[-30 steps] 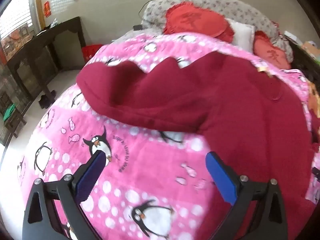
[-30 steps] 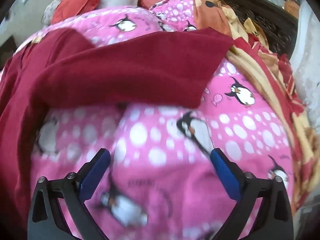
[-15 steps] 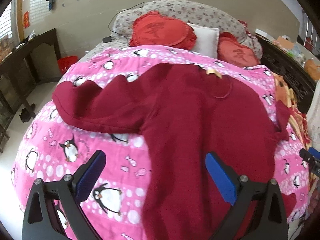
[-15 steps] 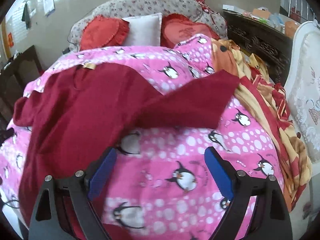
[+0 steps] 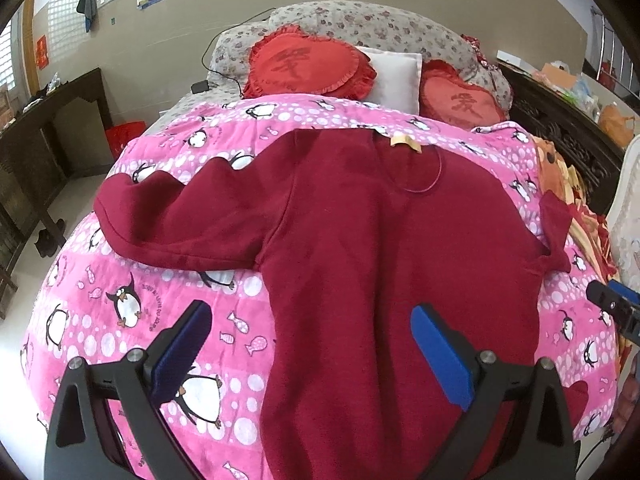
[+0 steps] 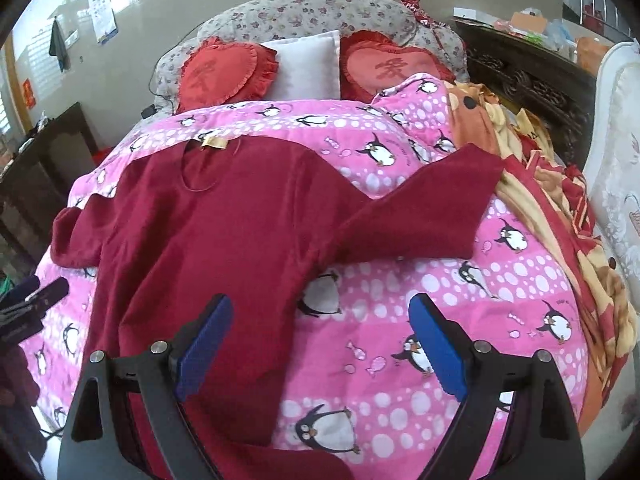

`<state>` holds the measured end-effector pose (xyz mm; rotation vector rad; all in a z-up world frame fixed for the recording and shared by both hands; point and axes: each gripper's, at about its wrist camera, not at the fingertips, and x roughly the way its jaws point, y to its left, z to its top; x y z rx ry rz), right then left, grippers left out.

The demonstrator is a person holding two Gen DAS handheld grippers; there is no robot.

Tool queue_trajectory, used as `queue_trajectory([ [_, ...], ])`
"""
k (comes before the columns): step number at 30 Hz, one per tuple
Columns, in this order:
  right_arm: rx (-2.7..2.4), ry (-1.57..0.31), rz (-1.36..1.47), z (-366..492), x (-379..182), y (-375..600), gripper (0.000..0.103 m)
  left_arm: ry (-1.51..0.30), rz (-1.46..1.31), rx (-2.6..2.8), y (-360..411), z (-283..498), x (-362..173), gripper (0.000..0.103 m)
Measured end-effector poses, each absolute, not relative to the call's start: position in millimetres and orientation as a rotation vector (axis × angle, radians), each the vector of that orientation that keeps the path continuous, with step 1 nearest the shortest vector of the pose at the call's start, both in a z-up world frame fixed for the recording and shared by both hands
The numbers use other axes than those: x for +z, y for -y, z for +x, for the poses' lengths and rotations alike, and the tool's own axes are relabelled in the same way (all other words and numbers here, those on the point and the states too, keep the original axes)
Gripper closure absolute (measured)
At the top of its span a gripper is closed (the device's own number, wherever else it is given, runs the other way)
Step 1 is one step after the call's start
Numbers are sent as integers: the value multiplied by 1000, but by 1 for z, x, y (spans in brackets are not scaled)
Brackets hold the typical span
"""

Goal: Fold small clothes

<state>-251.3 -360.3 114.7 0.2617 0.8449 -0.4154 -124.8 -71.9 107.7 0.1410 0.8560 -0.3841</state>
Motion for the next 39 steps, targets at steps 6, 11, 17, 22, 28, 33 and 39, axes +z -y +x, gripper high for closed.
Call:
queue_trajectory([
  [6,-385,-871,289,-241,115,353,35,-856,147,-375,73,-121,105,1],
  [11,-340,-885,272,-228,119,339,35,-857,141,-370,70,-116,104,1],
  [17,-306,-877,241,-212,124,320,35,-859,129,-370,68,-110,104,1],
  [22,-302,-893,232,-200,121,313,35,-864,132,-366,67,-106,100,1],
  [28,-309,-898,225,-195,118,314,35,-880,126,-363,68,-101,94,1],
  [33,-315,-912,226,-188,113,316,35,-882,130,-360,70,-99,92,1],
  [39,-323,-924,225,-183,106,317,35,-885,135,-359,72,-96,92,1],
])
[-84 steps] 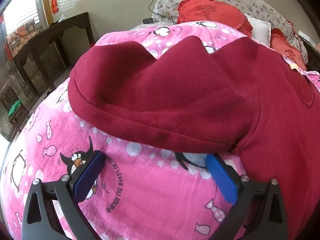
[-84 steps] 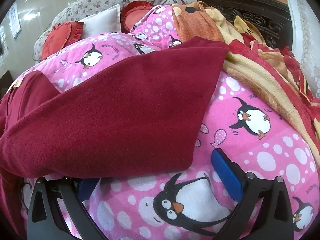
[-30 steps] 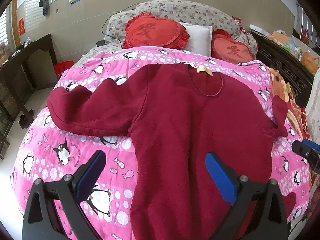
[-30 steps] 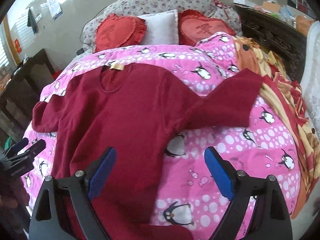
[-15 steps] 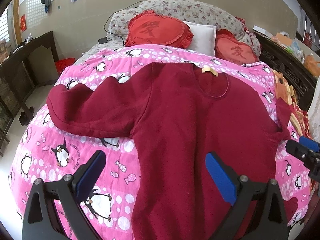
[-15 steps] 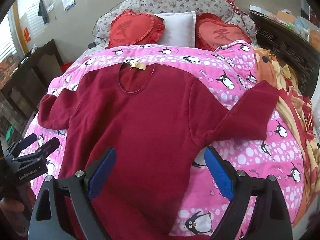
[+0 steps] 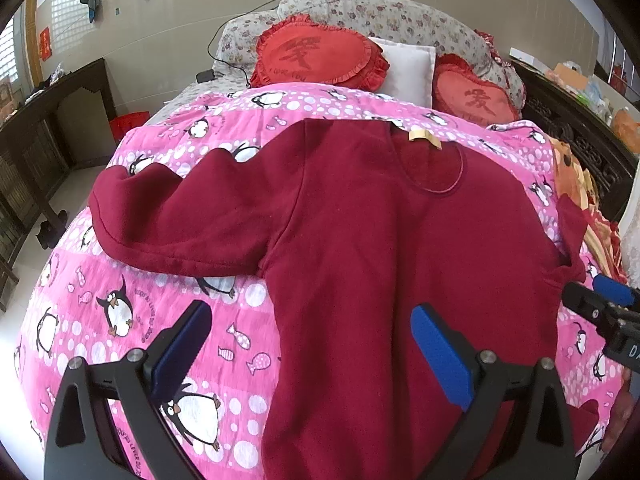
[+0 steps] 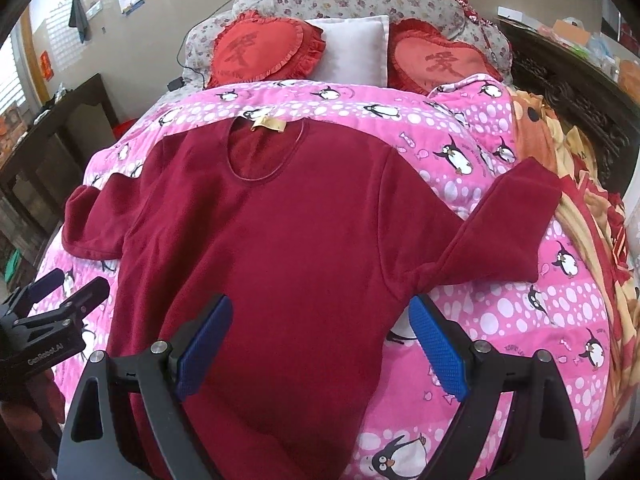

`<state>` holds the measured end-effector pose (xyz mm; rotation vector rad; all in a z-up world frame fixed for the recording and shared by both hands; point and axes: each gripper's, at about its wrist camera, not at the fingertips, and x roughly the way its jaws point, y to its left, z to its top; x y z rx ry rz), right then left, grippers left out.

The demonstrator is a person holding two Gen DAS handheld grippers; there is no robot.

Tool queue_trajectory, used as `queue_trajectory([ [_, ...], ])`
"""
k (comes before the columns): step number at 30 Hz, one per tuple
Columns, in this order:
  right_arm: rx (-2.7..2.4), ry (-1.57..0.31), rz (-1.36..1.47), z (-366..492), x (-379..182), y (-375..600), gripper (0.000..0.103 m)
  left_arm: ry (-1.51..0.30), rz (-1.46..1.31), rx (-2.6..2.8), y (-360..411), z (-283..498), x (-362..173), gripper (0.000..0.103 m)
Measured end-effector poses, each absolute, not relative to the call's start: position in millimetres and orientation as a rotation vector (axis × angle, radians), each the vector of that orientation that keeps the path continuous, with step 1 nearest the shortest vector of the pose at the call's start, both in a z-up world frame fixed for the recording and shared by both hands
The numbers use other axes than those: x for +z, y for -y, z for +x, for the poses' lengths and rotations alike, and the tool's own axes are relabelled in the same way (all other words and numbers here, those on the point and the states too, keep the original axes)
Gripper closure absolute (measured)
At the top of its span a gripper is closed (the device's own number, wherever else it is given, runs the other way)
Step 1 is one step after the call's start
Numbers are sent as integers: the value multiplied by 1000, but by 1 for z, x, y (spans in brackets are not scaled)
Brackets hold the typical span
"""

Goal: Fold small clothes

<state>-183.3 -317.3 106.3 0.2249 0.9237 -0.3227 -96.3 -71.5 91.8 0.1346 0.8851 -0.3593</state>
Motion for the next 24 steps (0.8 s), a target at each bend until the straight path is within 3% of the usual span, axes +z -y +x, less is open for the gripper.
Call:
queue_trajectory([
  [24,-299,-953,194,-144,87,299,35,-898,108,-312,53,-61,85,1],
])
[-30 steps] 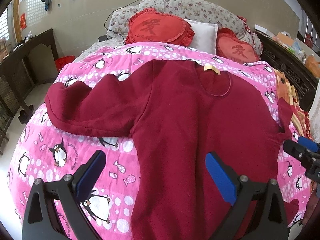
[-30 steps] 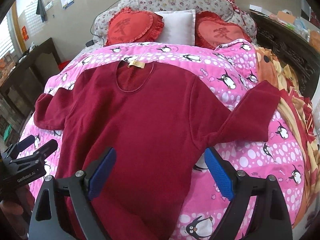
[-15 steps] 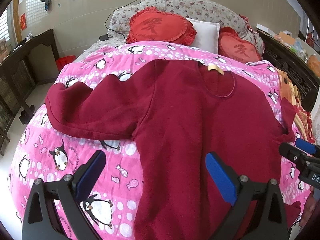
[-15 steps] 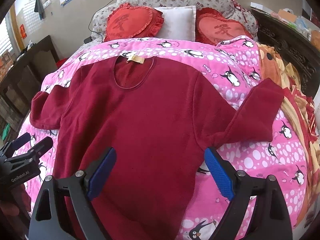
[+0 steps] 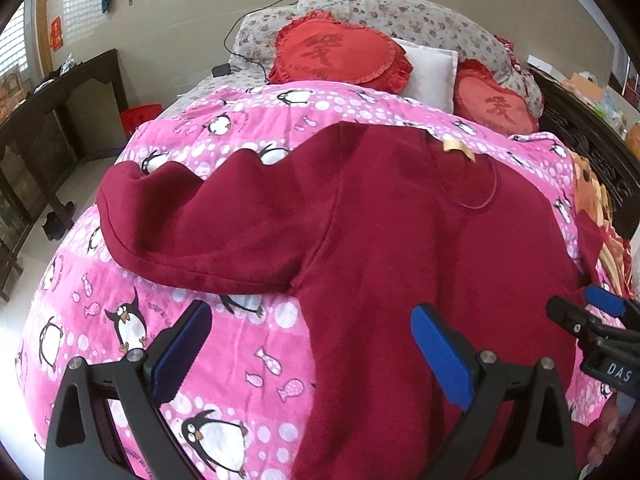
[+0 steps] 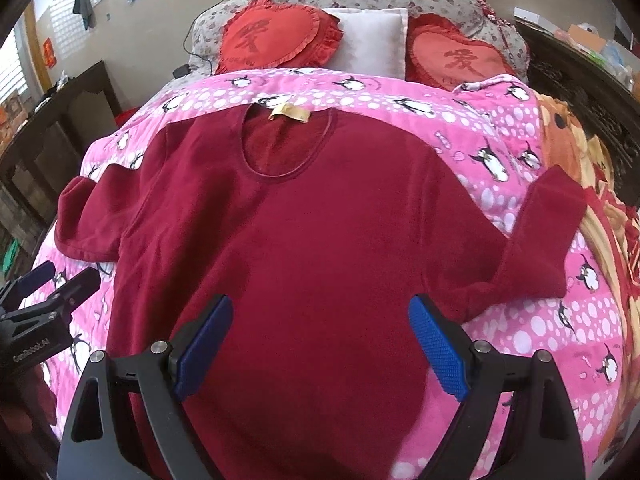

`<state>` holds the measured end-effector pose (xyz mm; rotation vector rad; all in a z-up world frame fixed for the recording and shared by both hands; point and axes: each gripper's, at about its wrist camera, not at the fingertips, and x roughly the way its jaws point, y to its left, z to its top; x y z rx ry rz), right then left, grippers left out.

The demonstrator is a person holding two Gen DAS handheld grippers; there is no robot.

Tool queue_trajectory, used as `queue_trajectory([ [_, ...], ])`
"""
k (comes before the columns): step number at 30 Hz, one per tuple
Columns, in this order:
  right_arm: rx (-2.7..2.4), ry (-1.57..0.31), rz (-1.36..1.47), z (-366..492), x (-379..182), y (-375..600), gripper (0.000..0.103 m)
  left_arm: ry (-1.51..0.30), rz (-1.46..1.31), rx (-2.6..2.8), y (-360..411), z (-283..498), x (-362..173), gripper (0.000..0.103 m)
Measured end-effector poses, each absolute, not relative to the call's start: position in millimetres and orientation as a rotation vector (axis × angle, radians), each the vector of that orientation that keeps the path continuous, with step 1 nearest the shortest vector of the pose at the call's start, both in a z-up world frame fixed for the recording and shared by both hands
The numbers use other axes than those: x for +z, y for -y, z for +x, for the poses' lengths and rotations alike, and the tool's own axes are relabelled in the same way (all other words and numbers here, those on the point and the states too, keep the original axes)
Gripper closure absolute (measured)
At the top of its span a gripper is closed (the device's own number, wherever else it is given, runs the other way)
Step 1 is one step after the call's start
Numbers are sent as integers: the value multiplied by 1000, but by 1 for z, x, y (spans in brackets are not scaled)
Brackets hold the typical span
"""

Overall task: Fold small clothes
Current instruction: 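Move the left gripper to the sleeve nearest it and grasp it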

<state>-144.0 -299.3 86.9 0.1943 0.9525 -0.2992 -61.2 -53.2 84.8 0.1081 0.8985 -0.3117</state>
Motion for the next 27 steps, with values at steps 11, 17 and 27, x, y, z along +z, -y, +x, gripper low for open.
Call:
queue_trajectory([
  [11,-304,-969,173,-112,71,290,35,-927,49,-311,32,-32,83,1],
  [17,-293,-985,164,-101,63,289,35,-918,-39,-218,-17,11,93,1],
  [27,-275,-1002,153,-82,54,286,35,-940,-260,-50,-109,89,68,4],
])
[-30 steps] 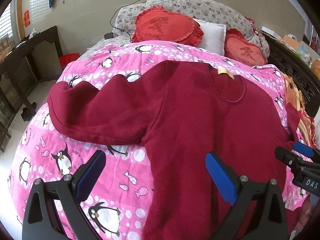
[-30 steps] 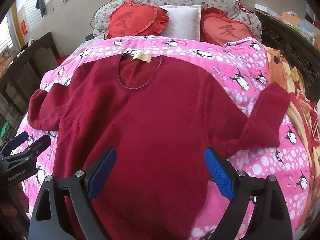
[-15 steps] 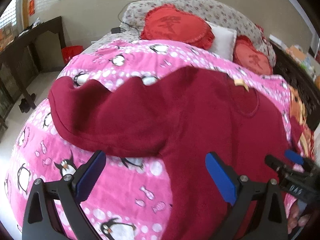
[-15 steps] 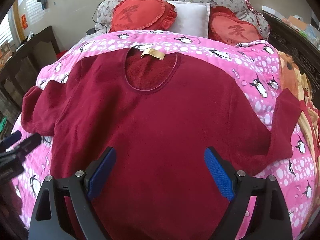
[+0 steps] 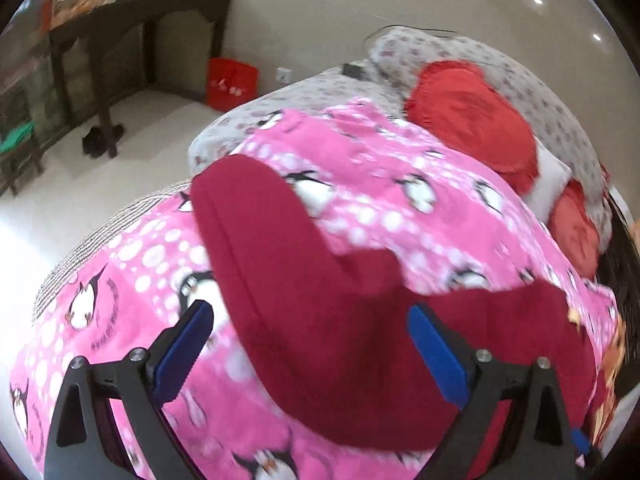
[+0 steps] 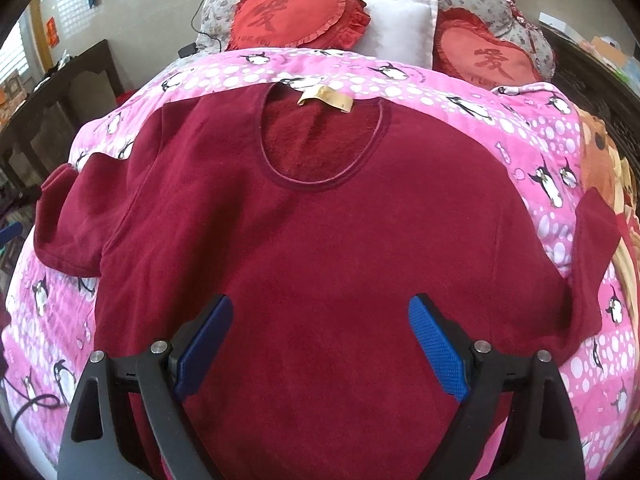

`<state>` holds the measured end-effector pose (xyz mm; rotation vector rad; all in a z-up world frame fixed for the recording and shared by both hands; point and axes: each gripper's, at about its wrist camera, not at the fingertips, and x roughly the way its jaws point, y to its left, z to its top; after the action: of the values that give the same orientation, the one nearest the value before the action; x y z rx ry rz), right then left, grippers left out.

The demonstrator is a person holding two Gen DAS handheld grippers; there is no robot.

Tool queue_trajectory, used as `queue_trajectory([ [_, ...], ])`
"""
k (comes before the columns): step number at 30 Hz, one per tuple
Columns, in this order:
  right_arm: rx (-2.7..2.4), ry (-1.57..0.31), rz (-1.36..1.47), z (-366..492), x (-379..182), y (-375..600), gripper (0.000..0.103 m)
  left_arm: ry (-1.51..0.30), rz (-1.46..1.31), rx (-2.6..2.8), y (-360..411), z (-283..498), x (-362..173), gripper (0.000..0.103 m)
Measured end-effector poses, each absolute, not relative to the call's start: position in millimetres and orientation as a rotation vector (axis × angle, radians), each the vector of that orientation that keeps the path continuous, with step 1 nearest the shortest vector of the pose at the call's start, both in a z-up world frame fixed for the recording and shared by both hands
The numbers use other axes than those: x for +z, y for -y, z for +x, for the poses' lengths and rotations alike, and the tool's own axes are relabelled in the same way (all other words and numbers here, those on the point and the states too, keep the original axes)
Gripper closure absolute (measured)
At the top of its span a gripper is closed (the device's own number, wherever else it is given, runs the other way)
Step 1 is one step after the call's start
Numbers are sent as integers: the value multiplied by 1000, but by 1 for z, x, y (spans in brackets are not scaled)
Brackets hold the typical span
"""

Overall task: Fold small clothes
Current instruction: 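Move the left gripper to the sleeve nearest it and grasp it, then fold the held sleeve and side across the shirt body, open left gripper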

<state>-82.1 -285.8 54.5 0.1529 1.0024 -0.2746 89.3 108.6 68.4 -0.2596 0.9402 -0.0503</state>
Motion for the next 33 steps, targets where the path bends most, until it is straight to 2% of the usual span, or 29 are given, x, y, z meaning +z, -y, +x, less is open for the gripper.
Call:
queue_trajectory([
  [8,-254,-1014,164,-77,51,286,35,-1006,-383,-40,-137,125,46,4],
  [16,-225,-1031,180,-75,46,286,35,-940,-486,11,-162,125,61,4],
  [21,-220,-1033,193,-75,44,286,35,-966,-564,108,-185,138,39,4],
  [22,-220,-1036,194,-75,43,286,35,-972,-589,118,-188,142,33,6],
  [23,-220,-1039,196,-75,43,287,35,-974,-606,122,-190,145,27,10],
  [26,-220,-1054,205,-75,41,289,35,-965,-535,132,-183,155,21,31],
  [28,-221,-1053,213,-77,42,291,35,-991,-453,86,-169,163,22,84],
  [30,-226,-1048,214,-78,44,292,35,-998,-423,72,-162,164,30,94],
  [33,-231,-1039,215,-81,49,296,35,-927,-421,-3,-150,147,63,95],
])
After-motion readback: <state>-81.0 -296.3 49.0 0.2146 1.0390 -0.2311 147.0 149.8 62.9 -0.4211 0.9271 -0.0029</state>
